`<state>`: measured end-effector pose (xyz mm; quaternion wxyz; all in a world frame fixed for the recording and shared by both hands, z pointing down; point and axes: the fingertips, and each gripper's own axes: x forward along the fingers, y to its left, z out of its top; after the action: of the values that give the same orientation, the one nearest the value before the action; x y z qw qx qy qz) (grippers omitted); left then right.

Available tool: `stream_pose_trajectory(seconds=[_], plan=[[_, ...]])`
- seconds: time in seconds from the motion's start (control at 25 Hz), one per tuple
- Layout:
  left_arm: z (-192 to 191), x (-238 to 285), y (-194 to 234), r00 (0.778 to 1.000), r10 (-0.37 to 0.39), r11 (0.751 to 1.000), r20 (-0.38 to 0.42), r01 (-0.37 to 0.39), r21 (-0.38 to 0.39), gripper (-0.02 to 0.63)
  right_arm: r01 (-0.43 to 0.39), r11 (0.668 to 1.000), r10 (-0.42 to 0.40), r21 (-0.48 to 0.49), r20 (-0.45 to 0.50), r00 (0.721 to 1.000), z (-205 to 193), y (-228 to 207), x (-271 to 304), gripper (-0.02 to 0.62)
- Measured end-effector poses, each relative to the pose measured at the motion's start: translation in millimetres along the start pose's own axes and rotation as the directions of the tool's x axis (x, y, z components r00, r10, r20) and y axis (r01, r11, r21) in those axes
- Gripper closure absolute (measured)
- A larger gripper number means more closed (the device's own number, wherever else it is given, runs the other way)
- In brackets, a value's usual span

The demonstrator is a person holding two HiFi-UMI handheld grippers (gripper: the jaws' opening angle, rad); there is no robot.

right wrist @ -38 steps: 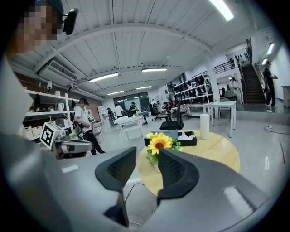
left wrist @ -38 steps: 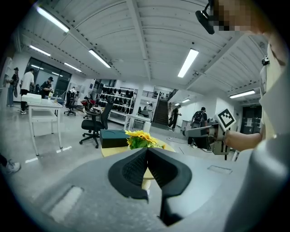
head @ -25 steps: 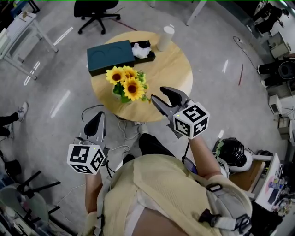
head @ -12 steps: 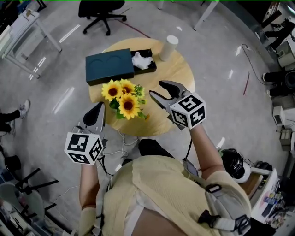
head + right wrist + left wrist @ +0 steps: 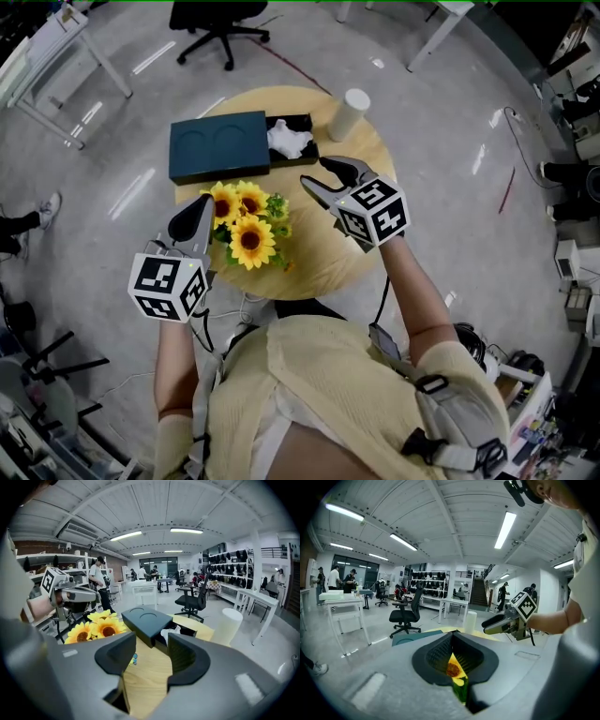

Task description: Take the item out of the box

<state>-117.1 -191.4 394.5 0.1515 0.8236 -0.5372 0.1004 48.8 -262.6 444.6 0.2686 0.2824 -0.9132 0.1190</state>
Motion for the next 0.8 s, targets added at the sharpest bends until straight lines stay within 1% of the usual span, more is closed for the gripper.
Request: stream_pose_trajectory(seconds=[0.12, 0.24, 0.52, 0.8], plan=[[8.5, 14.9, 7.8, 1.000, 0.014, 1.000, -0.006, -0.013, 0.019, 0.601, -0.008, 1.000, 0.008, -0.014, -0.022, 1.000, 1.3, -15.9, 14.9, 0.394], [15.7, 29.7, 12.4, 1.000, 0.016, 0.999, -0.013, -0.015, 0.034, 0.588, -0.021, 0.999, 0.020, -0.023, -0.044, 0.999, 2.7, -29.0, 30.7, 0.394], [25.9, 67.8, 12.5, 0.999, -0.009, 0.997, -0.041, 0.013, 0.075, 0.586, -0.040, 0.998, 0.036, -0.038, -0.092, 0.995, 4.2, -54.8, 65.3, 0.394], [33.1, 101.4, 16.6, 0.997, -0.025, 0.994, -0.077, 0.033, 0.107, 0.586, -0.058, 0.997, 0.051, -0.040, -0.155, 0.987, -0.3, -69.2, 100.3, 0.394]])
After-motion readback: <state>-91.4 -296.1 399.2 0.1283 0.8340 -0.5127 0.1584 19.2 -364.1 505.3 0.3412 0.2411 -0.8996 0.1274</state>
